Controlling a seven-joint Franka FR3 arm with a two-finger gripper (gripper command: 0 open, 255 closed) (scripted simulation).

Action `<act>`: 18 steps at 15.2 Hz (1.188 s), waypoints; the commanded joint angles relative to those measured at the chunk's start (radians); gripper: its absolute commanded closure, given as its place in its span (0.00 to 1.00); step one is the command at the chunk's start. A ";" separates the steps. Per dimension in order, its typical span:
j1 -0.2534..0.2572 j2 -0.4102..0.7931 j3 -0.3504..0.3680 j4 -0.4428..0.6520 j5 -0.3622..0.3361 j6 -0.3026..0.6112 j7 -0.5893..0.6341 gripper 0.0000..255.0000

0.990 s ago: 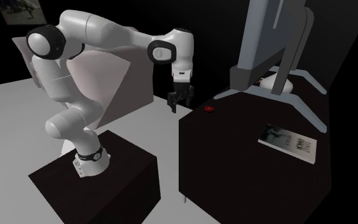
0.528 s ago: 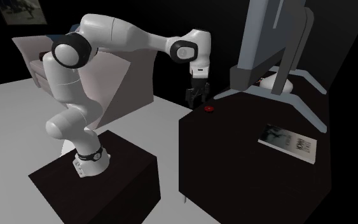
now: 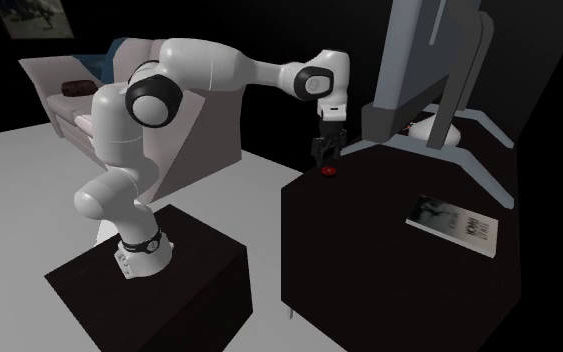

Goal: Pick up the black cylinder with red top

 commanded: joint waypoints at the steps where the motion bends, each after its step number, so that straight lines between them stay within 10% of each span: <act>1: 0.000 0.007 -0.002 -0.015 -0.006 0.021 0.004 0.00; 7: -0.004 0.012 -0.006 -0.070 -0.011 0.080 0.011 0.00; 8: -0.004 0.013 -0.006 -0.069 -0.012 0.080 0.011 1.00; 18: -0.003 0.010 -0.005 -0.059 -0.010 0.067 0.009 1.00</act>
